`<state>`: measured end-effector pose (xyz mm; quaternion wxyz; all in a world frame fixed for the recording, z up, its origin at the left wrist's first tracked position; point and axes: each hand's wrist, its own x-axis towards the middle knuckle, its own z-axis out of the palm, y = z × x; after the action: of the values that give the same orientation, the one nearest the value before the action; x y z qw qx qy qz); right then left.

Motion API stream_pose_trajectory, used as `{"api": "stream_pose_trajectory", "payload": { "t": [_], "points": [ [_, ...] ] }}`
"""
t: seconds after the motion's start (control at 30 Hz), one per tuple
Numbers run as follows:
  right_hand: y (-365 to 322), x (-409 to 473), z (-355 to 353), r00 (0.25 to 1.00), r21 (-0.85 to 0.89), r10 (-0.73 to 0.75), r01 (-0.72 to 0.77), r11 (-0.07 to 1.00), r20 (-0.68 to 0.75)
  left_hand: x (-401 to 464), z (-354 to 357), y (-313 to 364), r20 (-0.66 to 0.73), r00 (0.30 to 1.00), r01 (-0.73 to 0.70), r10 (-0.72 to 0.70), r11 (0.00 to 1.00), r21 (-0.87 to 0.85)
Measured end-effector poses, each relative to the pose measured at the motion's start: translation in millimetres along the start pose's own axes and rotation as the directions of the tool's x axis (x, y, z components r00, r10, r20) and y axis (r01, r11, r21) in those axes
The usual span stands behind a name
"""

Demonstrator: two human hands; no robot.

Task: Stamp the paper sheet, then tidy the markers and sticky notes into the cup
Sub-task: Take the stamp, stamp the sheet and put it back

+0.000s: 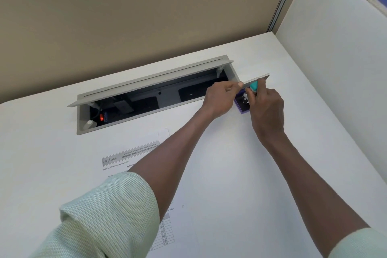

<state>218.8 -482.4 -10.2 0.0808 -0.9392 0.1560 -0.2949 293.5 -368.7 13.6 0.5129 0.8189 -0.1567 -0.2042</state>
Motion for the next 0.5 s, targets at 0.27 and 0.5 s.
{"api": "stream_pose_trajectory", "payload": {
  "t": [0.27,0.5],
  "points": [
    [-0.5,-1.0,0.1,1.0,-0.016,0.018,-0.018,1.0,-0.018,-2.4,-0.4,0.1,0.028,0.999,-0.035,0.033,0.996,0.08],
    [-0.9,-26.5,-42.0,0.99,0.074,0.092,-0.084,0.994,-0.107,-7.6,-2.3,0.3,0.12,0.993,-0.017,0.003,0.992,0.122]
  ]
}}
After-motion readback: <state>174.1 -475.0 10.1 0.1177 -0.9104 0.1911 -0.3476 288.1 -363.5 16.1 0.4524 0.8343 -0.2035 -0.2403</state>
